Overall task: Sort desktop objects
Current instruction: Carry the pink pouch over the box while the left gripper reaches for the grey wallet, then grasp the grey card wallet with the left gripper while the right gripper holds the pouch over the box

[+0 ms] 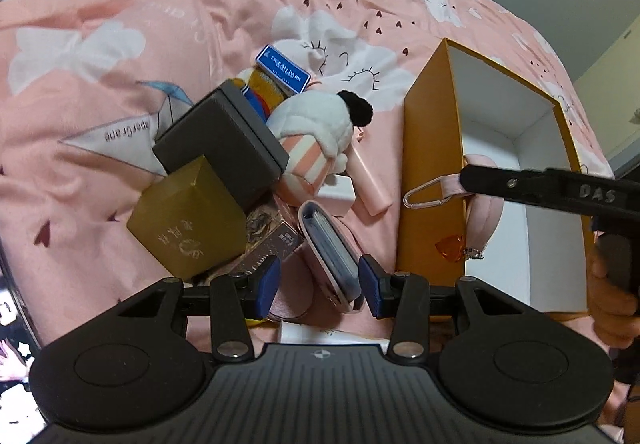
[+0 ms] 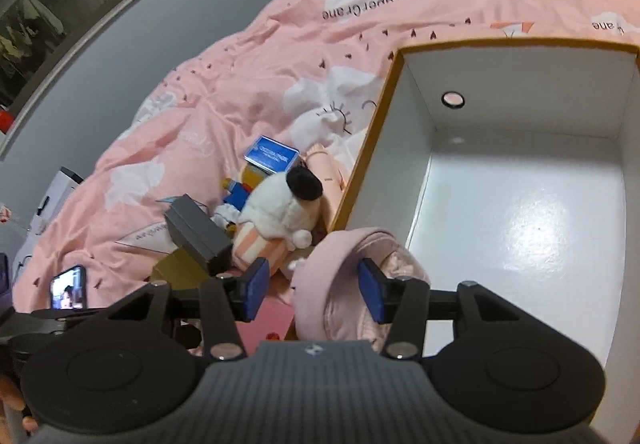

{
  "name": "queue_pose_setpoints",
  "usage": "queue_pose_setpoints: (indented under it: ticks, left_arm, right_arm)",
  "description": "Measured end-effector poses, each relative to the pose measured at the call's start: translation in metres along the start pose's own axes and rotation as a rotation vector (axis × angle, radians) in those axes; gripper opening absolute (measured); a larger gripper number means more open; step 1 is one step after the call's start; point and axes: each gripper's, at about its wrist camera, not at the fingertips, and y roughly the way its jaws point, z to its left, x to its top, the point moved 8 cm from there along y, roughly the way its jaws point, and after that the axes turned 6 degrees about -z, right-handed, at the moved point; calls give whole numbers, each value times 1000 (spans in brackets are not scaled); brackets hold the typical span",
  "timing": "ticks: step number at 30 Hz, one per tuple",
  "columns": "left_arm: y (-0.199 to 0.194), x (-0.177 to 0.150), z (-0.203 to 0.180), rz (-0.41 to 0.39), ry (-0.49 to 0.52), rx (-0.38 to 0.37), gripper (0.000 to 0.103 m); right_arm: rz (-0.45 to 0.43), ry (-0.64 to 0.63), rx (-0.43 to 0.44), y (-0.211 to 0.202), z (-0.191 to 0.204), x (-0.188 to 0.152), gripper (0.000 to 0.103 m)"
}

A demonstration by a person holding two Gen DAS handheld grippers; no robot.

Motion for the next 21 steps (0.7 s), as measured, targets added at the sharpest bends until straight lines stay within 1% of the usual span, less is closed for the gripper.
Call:
queue_pose_setpoints:
  ticks: [1,2,3,7,9,12,13,16,19,20,21]
  left_arm:
    - [2,1,0,2,-10,-1,51]
    - [4,1,0,5,-20,-1,52]
    - [7,2,0,7,-26,0,53]
    - [17,4,-4,32,-32,-3,55]
    - [22,4,-7,48,-45,-4,55]
    - [28,8,-9,54,-60,-3,55]
    - [31,9,-10,57,-58,6,56]
    - [39,7,-14,85,-51,24,56]
    - [44,3,-15,109,-37,44,56]
    - [46,1,-15,115,-34,51,54]
    - [48,-1,-14,119,-36,55,52]
  right_arm:
    - [1,-1,-7,2,-1,-1,51]
    - [-1,-3,-15,3,-2,-2,41]
    - [-5,-10,-30,2,-4,-3,36]
    - [-18,-12,-2,-13,-8,-3,30]
    - [-38,-37,-20,-26,-11,-2,23]
    - [-65,-63,-66,-48,-24,1,21]
    - [-68,-64,-73,-53,-29,1,21]
    - [-57,-59,-133,-64,-49,-4,21]
    - [-35,-18,-177,-69,-72,-14,21]
    - [-27,1,-188,-70,-78,-17,21]
    - [-26,26,-179,-71,-84,-21,22]
